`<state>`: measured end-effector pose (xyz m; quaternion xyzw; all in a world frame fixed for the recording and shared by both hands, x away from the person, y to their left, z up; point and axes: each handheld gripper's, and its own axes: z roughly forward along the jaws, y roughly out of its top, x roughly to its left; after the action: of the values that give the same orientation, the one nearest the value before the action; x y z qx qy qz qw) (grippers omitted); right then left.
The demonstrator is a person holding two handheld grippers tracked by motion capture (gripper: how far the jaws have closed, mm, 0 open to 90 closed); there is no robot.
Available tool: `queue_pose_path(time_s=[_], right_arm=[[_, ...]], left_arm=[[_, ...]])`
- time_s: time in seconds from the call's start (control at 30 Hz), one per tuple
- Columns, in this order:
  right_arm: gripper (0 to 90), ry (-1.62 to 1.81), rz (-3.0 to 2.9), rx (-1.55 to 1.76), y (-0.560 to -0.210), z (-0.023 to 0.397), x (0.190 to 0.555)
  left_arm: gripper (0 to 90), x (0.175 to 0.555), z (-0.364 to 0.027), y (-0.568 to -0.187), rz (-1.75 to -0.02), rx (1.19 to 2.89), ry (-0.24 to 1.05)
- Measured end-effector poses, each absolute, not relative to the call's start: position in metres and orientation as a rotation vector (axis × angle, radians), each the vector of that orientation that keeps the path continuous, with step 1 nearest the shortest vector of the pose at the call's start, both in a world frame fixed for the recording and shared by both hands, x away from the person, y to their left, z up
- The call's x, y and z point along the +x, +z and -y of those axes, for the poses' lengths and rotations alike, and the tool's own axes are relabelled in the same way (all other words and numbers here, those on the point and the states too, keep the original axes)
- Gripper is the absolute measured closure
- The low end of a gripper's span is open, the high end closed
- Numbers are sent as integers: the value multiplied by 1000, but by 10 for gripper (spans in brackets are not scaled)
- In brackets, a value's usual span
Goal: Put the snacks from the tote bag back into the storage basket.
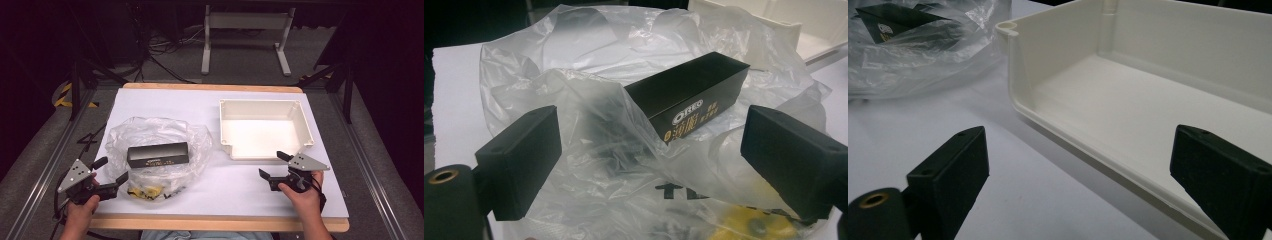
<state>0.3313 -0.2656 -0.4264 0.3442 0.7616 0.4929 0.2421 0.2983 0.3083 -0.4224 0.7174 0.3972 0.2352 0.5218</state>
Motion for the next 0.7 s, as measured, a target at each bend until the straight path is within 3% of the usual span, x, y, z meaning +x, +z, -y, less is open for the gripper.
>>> queue_pose_path(time_s=[0.7], right_arm=[[72, 1413, -2141, 867, -396, 255, 328]], left_arm=[[102, 300, -306, -421, -963, 1716, 569]])
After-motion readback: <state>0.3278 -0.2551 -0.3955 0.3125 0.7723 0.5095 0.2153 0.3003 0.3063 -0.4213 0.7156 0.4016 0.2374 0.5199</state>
